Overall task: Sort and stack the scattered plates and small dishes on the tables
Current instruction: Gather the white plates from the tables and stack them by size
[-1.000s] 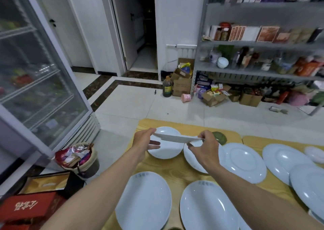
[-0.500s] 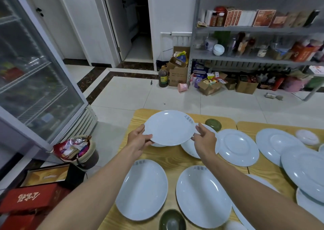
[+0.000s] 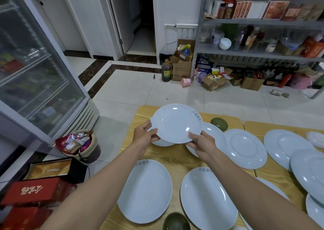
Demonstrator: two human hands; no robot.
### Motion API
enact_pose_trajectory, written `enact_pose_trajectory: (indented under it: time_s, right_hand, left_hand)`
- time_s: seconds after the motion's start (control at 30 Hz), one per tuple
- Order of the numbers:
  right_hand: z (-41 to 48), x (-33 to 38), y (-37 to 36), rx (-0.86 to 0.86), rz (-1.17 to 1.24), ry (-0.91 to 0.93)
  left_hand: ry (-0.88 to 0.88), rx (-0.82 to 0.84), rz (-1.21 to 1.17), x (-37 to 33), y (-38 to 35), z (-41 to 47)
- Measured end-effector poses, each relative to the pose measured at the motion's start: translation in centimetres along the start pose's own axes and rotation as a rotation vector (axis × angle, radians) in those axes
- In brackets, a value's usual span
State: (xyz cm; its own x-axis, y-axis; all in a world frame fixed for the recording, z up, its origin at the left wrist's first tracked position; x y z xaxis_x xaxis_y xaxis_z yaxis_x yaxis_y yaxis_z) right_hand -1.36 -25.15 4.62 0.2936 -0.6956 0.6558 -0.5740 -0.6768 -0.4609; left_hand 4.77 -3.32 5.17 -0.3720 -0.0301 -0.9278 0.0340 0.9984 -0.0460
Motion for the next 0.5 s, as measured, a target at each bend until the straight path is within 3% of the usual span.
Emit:
enact_pose_trajectory:
  time_s: [0.07,0.13,0.27,0.4,0.5]
  right_hand:
    - [0.6,0.3,0.2,-0.032,0.035,0.02]
    - [1.0,0.6,0.4,-0.066,0.09,0.046]
    - [1.7,1.2,0.6,-0.125,0.139,0.081]
    - [2.5,0.9,0.5,-0.173,0.137,0.082]
    - [3.2,0.5,0.6,-0.198,0.126,0.076]
  left_hand:
    - [-0.032,-0.056,0.186,0.3,0.6,0.6]
    - [-0.089,-0.092,0.524,0.8,1.6,1.3]
    - [-0.171,-0.063,1.042,2.5,2.6,2.5]
    - [-0.184,-0.037,1.358,3.9,2.7,3.6]
    - [-0.194,-0.013,1.431,4.8,2.6,4.6]
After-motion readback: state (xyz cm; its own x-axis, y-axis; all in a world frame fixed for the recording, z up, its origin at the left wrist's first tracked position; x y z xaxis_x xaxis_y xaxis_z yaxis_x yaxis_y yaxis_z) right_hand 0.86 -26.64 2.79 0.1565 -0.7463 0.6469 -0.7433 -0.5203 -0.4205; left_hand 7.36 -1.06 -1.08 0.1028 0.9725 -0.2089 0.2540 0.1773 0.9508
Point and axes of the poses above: each hand's wrist, its own z-axis towards the middle knuckle, its own y-axis out of the back of the hand, x = y × z, the point moved 3 cm from there along z, towards the middle knuckle, and after that the axes turned 4 degrees about z, right-handed, at the moved point
